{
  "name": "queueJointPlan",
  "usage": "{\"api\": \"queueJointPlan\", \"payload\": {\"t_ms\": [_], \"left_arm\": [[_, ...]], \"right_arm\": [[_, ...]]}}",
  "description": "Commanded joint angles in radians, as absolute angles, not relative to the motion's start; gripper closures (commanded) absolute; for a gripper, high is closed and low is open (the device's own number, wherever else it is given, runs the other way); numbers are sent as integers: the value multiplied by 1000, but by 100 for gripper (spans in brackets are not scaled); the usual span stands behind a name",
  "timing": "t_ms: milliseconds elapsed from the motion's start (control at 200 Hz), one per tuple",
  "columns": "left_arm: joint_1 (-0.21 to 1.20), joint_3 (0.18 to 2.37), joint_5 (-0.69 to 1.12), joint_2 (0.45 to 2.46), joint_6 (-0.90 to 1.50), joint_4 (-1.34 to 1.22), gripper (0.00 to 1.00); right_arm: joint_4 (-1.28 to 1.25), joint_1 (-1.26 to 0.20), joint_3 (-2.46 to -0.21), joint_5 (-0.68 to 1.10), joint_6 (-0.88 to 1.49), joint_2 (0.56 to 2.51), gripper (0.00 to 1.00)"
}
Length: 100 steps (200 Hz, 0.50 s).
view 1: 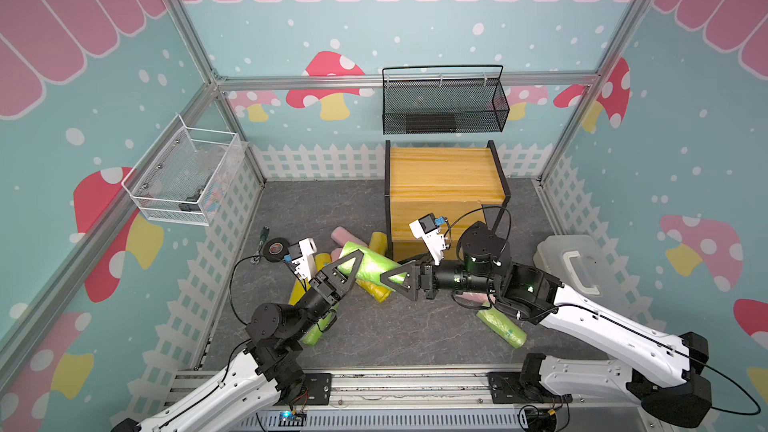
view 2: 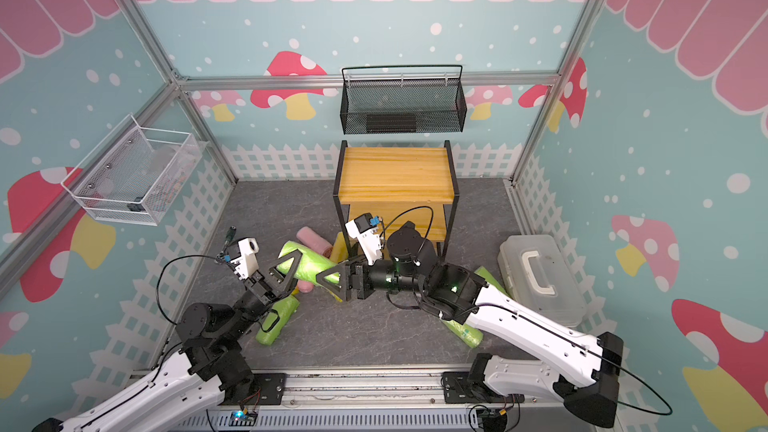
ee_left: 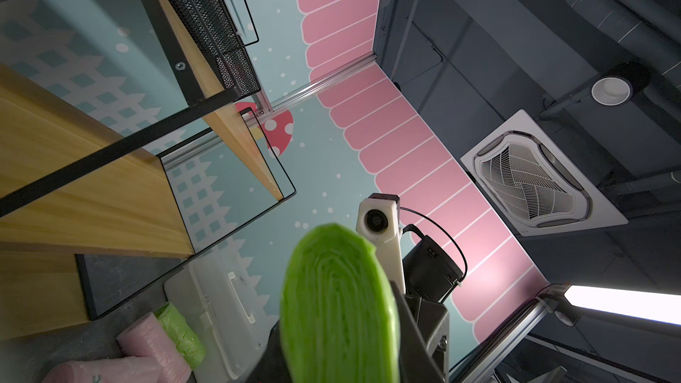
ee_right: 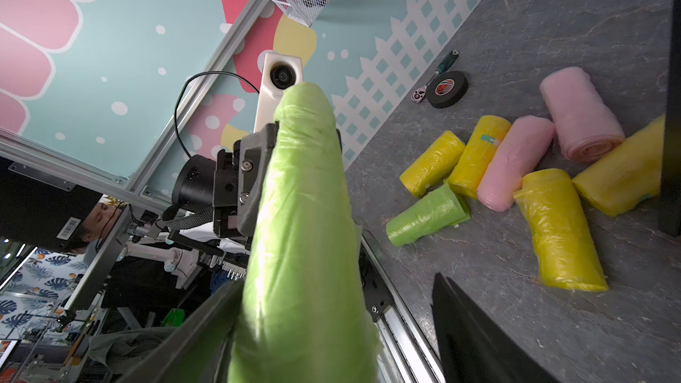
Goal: Sort the rolls of trash bags by color and place them on the shelf
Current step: Pick up the roll of trash bags from the center of the board.
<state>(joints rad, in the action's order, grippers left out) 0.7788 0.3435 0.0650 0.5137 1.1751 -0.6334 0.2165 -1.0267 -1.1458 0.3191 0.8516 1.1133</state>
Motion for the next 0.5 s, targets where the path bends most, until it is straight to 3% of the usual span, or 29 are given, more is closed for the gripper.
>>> {"api": "queueJointPlan", "payload": {"t_ms": [0, 115, 300, 415, 495], "left_arm": [[785, 367, 78, 505, 1183, -690, 100], [787, 364, 68, 503, 1180, -689, 100], [788, 364, 52, 503, 1172, -683, 100], [787, 365, 51, 510, 1168, -673, 100], [788, 368, 50, 517, 1167, -674, 100]], "right_arm": [[172, -1025, -1144, 331, 860, 1119, 33], [157, -1025, -1147, 353, 873, 1133, 46], [150, -1024, -1134, 368, 896, 1145, 50], [149, -1025, -1132, 389, 899, 1157, 47], [150, -1025, -1131, 391, 900, 1159, 54]]}}
